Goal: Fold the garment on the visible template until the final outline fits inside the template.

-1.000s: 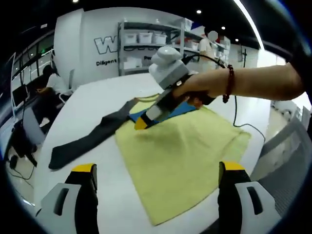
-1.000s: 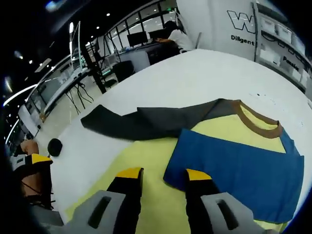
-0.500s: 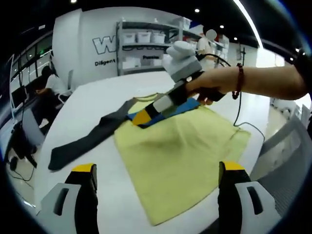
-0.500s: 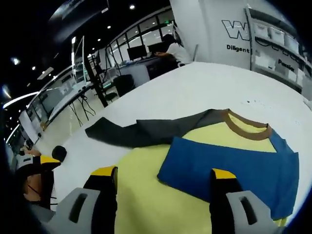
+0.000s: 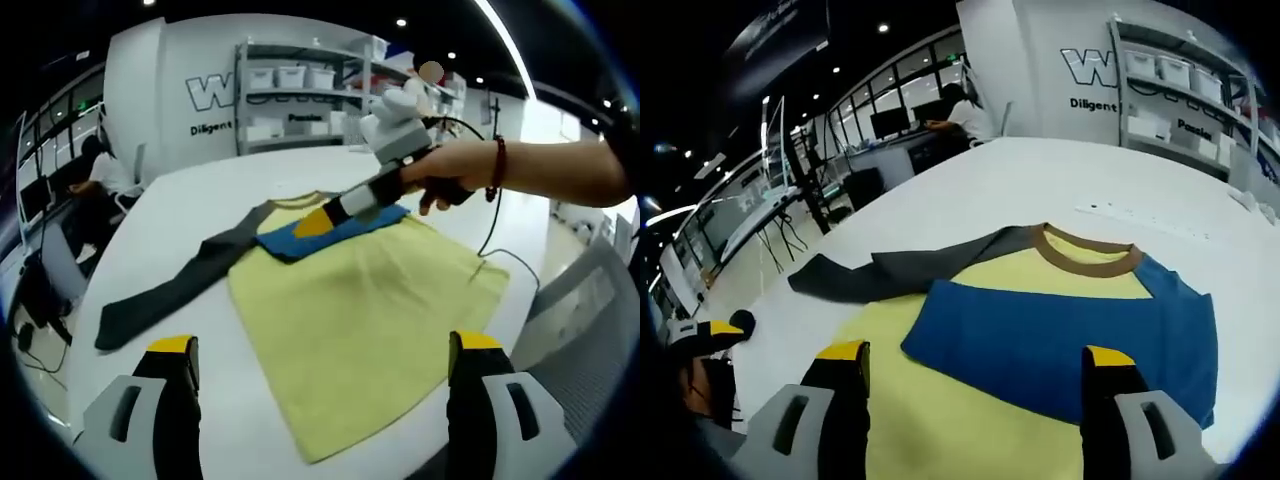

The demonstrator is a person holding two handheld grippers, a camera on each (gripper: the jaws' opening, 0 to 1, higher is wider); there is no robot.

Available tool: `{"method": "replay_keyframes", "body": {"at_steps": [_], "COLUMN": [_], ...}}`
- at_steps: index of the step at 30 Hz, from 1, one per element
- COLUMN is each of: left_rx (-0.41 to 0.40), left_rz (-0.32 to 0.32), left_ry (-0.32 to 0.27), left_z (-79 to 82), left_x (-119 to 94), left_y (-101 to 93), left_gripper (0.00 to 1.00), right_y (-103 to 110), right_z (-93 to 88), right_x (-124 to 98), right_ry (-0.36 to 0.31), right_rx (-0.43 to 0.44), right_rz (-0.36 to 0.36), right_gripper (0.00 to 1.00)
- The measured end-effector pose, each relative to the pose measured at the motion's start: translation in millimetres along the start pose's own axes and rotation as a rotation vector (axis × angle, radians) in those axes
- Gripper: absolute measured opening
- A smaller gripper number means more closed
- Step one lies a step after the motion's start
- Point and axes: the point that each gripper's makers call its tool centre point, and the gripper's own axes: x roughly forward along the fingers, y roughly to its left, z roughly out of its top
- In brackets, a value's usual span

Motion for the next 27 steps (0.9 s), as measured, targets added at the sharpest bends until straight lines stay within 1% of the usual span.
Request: {"method": "replay_keyframes", "body": {"at_steps": [4, 8, 12, 17, 18, 20, 24, 27], "left_rx": [0.005, 0.008, 0.012, 0.017, 0.016, 0.011, 0.008, 0.009], "left_rz": [-0.001, -0.005, -0.005, -0.009, -0.008, -0.004, -0.005, -0.004], "left_ry": [0.0, 0.002, 0.007, 0.012, 0.011, 0.01, 0.009, 0.009], "left_z": [0.4, 0.2, -0.5, -1.0, -0.9, -0.7, -0.8, -0.9], "left_x": [0.1, -0.2, 0.2, 0.6, 0.5, 0.1, 0.0, 0.0], "left_y": [-1.0, -2.4, -2.8, -3.6, -3.2, -2.3, -2.3, -2.3], "left_gripper": [0.99, 0.99, 0.99, 0.99, 0.99, 0.99, 0.99, 0.99], "right_y": [-14.4, -32.5, -56.5, -85.4, -87.4, -98.8, -114.5, -126.1], "right_z": [-1.4, -5.0, -11.2, -14.3, -14.5, -17.1, -24.7, -31.5], "right_x": [-7.7, -16.1, -26.8, -39.4, -40.2, -44.8, -50.7, -55.5], "right_ry": [-0.008, -0.013, -0.009, -0.023, -0.024, -0.024, -0.009, -0.006], "right_rx": [0.007, 0.006, 0.025, 0.095, 0.098, 0.111, 0.127, 0.147], "right_rz": [-0.029, -0.066, -0.113, -0.167, -0.17, -0.189, -0.218, -0.24], "right_gripper": [0.9, 0.99, 0.99, 0.99, 0.99, 0.98, 0.96, 0.92]}}
